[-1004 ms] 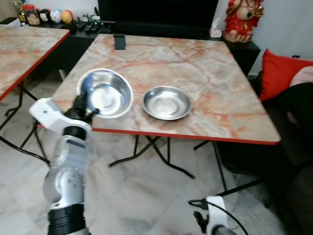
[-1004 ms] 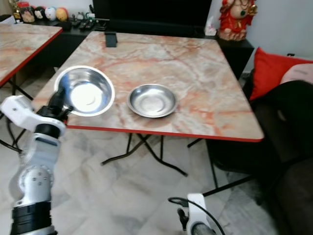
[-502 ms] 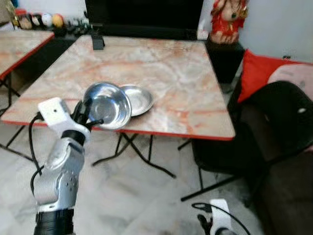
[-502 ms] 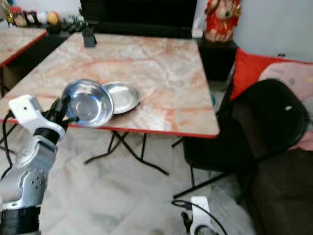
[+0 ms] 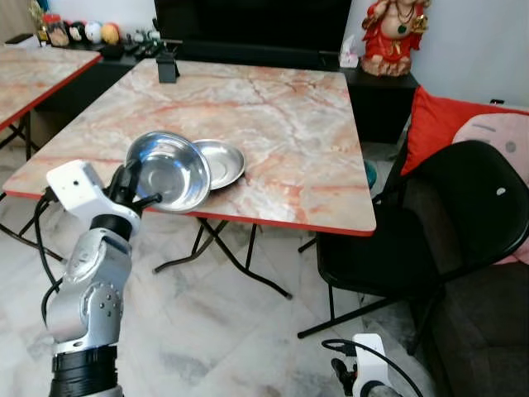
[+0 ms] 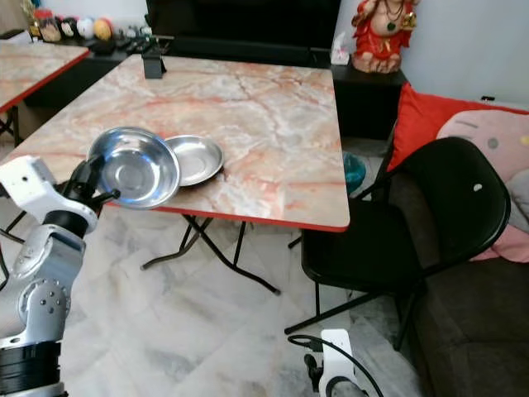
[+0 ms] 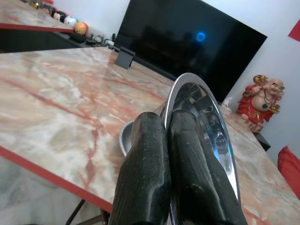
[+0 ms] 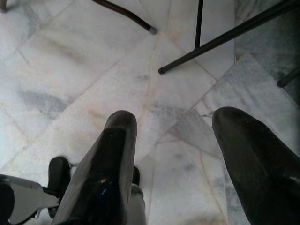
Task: Setting the table
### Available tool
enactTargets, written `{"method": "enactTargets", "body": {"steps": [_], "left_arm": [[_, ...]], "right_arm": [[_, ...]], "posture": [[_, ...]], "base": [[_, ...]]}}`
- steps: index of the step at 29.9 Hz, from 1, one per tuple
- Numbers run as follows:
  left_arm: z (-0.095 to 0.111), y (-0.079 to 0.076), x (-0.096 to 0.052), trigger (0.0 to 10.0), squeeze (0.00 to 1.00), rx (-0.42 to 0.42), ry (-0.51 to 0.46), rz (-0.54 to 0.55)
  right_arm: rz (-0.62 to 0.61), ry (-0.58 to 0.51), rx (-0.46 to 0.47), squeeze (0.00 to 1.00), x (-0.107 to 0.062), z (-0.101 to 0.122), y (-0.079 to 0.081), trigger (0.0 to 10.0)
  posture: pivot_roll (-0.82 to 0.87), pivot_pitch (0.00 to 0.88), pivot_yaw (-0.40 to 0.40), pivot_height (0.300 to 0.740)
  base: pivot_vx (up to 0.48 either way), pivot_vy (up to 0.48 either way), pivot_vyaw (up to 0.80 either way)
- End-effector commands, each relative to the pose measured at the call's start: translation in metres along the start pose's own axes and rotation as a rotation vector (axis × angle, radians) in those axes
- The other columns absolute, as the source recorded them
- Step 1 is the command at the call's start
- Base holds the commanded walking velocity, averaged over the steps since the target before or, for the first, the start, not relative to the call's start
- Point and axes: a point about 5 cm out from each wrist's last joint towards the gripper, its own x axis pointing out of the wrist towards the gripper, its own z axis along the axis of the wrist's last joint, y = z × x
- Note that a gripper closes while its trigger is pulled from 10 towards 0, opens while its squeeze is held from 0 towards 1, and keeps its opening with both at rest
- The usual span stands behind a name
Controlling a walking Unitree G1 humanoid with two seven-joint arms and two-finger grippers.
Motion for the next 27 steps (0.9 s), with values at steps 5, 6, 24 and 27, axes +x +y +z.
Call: {"method": "enactTargets", "body": {"steps": [5,6,24,27], "left_arm": [[0.0079,-0.0032,0.0040,10.0,0.00,-0.010,-0.031,-0.012],[0.0079,-0.0031,0.0041,10.0,0.00,-0.009,-0.031,-0.011],[0.0117,0.0005,0.0067,10.0,0.00,-0.060,-0.029,-0.008],[0.0116,0.0032,0.0071,10.0,0.00,-0.061,-0.024,0.006]], "right_arm": [[-0.004,-0.007,0.011,0.00,0.0008,0.0032,0.0003,10.0],[-0.004,-0.007,0.012,0.00,0.0008,0.0031,0.0003,10.0],[-0.002,0.002,0.009,0.00,0.0006,0.0021,-0.0007,10.0],[0.000,0.004,0.006,0.00,0.0006,0.0019,-0.0007,10.0]], "posture": [[0.01,0.000,-0.056,0.719],[0.01,0.000,-0.056,0.719],[0.01,0.000,-0.061,0.719],[0.01,0.000,-0.061,0.719]], "base": [[0.338,0.000,0.00],[0.356,0.000,0.00],[0.360,0.000,0.00],[0.360,0.000,0.00]]}}
